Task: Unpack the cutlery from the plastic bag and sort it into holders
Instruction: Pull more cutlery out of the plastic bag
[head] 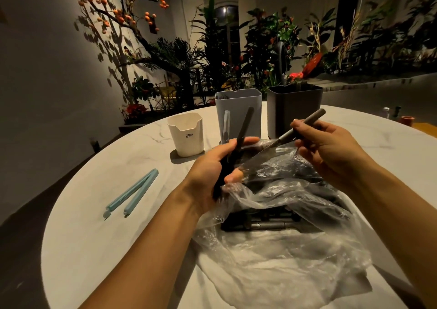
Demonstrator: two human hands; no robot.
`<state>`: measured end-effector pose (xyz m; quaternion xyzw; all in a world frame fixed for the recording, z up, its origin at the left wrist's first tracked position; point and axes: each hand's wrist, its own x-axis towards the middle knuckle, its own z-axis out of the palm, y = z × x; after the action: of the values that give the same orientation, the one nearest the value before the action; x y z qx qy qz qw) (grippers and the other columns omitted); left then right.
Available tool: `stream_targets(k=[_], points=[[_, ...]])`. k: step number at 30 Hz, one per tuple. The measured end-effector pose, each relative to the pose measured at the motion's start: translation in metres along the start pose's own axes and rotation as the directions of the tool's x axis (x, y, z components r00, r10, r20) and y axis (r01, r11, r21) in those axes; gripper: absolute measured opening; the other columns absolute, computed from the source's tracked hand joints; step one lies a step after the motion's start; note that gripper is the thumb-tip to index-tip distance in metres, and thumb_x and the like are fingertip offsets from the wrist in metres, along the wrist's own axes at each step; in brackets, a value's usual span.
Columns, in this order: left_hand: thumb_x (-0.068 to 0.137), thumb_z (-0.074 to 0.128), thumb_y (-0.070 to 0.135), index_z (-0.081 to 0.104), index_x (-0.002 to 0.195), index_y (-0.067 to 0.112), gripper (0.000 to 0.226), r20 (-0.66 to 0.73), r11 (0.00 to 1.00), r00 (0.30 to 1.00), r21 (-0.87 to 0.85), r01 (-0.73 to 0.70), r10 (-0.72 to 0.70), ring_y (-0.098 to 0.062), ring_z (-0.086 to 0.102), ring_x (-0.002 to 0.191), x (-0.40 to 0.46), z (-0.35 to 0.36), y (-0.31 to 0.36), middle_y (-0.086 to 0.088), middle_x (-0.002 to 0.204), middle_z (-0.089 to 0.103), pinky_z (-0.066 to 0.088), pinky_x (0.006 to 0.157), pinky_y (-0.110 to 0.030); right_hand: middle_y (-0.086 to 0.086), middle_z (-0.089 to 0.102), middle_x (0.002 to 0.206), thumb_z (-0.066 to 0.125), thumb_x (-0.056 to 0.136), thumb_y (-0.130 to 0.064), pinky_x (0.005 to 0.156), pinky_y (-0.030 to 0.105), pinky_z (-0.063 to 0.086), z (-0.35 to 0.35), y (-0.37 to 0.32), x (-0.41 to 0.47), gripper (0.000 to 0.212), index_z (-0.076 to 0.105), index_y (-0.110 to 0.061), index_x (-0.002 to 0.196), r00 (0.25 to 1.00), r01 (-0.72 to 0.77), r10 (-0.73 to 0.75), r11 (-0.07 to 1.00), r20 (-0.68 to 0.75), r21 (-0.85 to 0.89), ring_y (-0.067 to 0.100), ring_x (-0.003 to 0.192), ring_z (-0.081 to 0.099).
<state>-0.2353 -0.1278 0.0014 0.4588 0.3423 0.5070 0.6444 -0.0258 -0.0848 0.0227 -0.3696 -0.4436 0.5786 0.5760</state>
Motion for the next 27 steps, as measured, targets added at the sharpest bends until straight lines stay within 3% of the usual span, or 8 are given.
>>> stream_targets(k=[4, 7, 9, 14, 18, 21, 23, 27], points=[[0.108, 0.029, 0.035, 0.059, 0.132, 0.006, 0.049, 0.003, 0.99, 0.999, -0.141, -0.031, 0.032, -0.004, 0.031, 0.036, 0.001, -0.001, 0.004, -0.02, 0.128, 0.066, 0.029, 0.035, -0.015, 0.011, 0.065, 0.091, 0.067, 0.088, -0.02, 0.056, 0.015, 0.054, -0.001, 0.0, 0.001, 0.024, 0.066, -0.004, 0.107, 1.0, -0.001, 0.002, 0.999, -0.014, 0.052, 0.008, 0.061, 0.063], [0.105, 0.028, 0.05, 0.052, 0.138, 0.002, 0.062, -0.061, 0.986, 0.998, -0.165, -0.034, 0.024, -0.005, 0.024, 0.032, 0.002, 0.001, 0.006, -0.009, 0.073, 0.072, 0.022, 0.035, -0.016, 0.011, 0.065, 0.091, 0.067, 0.088, -0.02, 0.057, 0.017, 0.055, 0.002, 0.002, 0.002, 0.03, 0.065, -0.003, 0.112, 1.0, 0.006, -0.004, 0.998, -0.03, 0.056, 0.009, 0.061, 0.065], [0.101, 0.033, 0.059, 0.055, 0.135, -0.002, 0.073, -0.104, 0.991, 0.994, -0.132, -0.034, 0.021, -0.005, 0.022, 0.033, 0.003, 0.001, 0.006, 0.0, 0.056, 0.062, 0.025, 0.036, -0.017, 0.011, 0.065, 0.09, 0.066, 0.089, -0.019, 0.056, 0.017, 0.055, 0.003, 0.003, 0.001, 0.031, 0.064, -0.002, 0.115, 0.999, 0.011, -0.009, 0.998, -0.033, 0.057, 0.008, 0.06, 0.066], [0.103, 0.029, 0.053, 0.059, 0.13, -0.004, 0.07, -0.081, 0.996, 0.997, -0.093, -0.018, 0.011, -0.005, 0.021, 0.038, 0.003, 0.0, 0.004, -0.004, 0.074, 0.071, 0.032, 0.037, -0.018, 0.01, 0.064, 0.089, 0.066, 0.09, -0.02, 0.054, 0.016, 0.053, 0.005, 0.005, 0.001, 0.028, 0.064, -0.004, 0.112, 1.0, 0.014, -0.013, 0.999, -0.023, 0.034, 0.008, 0.06, 0.062], [0.106, 0.032, 0.029, 0.063, 0.128, 0.003, 0.046, -0.031, 0.999, 0.999, -0.01, 0.041, -0.041, -0.004, 0.026, 0.04, 0.002, 0.0, 0.004, 0.003, 0.061, 0.061, 0.034, 0.039, -0.016, 0.01, 0.064, 0.089, 0.064, 0.091, -0.023, 0.052, 0.014, 0.05, 0.004, 0.001, 0.0, 0.018, 0.066, -0.008, 0.1, 1.0, 0.022, -0.022, 1.0, -0.001, 0.013, 0.007, 0.058, 0.057], [0.108, 0.034, 0.026, 0.069, 0.122, 0.006, 0.043, -0.049, 0.997, 0.998, 0.057, 0.051, -0.049, -0.008, 0.049, 0.052, 0.001, -0.001, 0.005, -0.003, 0.078, 0.069, 0.046, 0.046, -0.019, 0.01, 0.068, 0.09, 0.061, 0.093, -0.023, 0.058, 0.014, 0.051, 0.001, -0.007, -0.001, 0.017, 0.065, -0.007, 0.096, 0.998, 0.056, -0.056, 0.998, 0.004, 0.032, 0.006, 0.058, 0.059], [0.109, 0.033, 0.026, 0.068, 0.123, 0.006, 0.043, -0.08, 0.993, 0.997, 0.117, 0.033, -0.023, -0.022, 0.072, 0.085, 0.0, -0.001, 0.007, -0.01, 0.108, 0.075, 0.061, 0.066, -0.028, 0.011, 0.068, 0.093, 0.06, 0.095, -0.022, 0.058, 0.012, 0.051, -0.003, -0.011, 0.0, 0.017, 0.064, -0.006, 0.099, 0.997, 0.081, -0.08, 0.996, -0.016, 0.037, 0.005, 0.058, 0.059], [0.109, 0.028, 0.028, 0.062, 0.132, 0.008, 0.046, -0.064, 0.999, 0.998, 0.038, 0.006, -0.004, -0.025, 0.06, 0.127, 0.001, -0.008, 0.01, -0.01, 0.131, 0.067, 0.046, 0.108, -0.047, 0.008, 0.062, 0.096, 0.06, 0.096, -0.024, 0.058, 0.012, 0.049, -0.011, -0.013, 0.004, 0.016, 0.064, -0.01, 0.101, 0.989, 0.106, -0.099, 0.992, -0.112, 0.064, 0.006, 0.065, 0.052]])
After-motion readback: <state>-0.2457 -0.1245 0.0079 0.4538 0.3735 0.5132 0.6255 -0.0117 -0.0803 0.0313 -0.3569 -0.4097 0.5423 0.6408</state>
